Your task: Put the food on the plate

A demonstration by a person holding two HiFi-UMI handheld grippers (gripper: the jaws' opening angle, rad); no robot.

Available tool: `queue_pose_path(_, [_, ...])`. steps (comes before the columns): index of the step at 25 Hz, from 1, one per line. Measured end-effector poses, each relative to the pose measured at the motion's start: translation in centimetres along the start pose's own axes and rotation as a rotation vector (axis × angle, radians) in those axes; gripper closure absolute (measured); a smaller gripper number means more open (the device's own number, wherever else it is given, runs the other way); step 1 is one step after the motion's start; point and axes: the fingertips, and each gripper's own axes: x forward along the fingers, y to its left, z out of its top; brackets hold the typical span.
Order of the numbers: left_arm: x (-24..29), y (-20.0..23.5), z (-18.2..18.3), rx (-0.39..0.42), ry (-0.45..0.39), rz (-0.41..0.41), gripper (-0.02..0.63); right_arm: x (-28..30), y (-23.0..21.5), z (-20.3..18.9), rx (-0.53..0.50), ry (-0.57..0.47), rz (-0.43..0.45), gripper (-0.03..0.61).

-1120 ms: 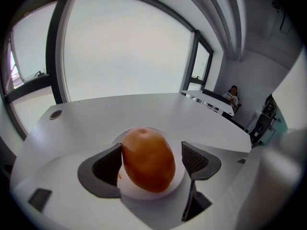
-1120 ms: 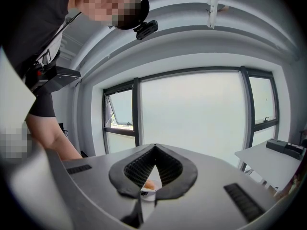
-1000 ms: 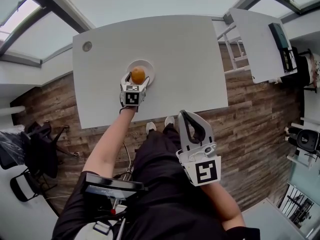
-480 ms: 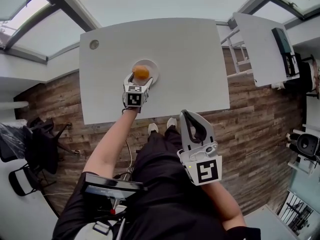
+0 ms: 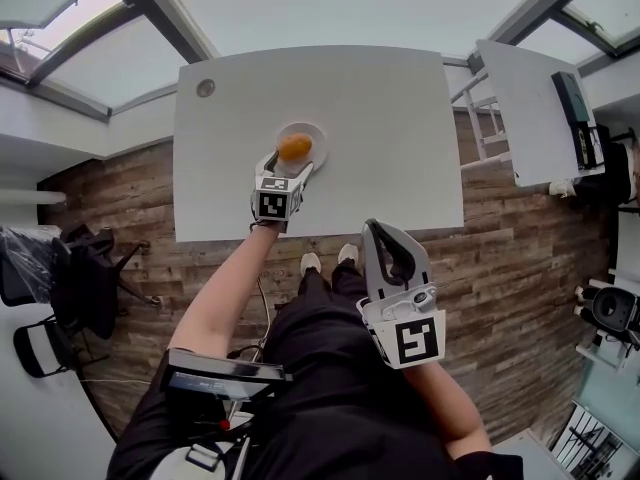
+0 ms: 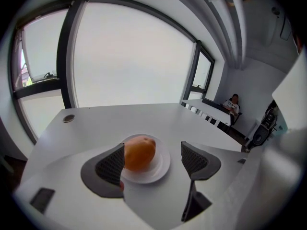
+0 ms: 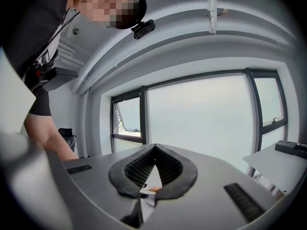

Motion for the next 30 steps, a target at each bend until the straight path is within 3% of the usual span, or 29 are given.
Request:
queue_pose_path(12, [-4.6, -1.2, 1.7, -0.030, -0.045, 0.025, 0.244, 0.5, 1.0, 0.9, 0.004, -0.029, 0.067, 0.581])
queue_pose_path(14, [-5.2, -1.8, 1.9, -0.023, -0.059, 0.023, 0.295, 0.8, 0.7, 0.9, 0.002, -0.026, 0.074, 0.581])
queue_pose_path(28, [-13.0, -4.9, 7.9, -0.126, -0.280, 0.055, 0.316, 1.2, 0.9, 0.1, 0.009, -0.011, 0.122, 0.581])
queue_pose_path(30, [-14.5, -5.5, 8.2, -0.118, -0.311, 0.059, 0.355, 1.1, 0.9, -0.4, 0.009, -0.005, 0.127, 0.581])
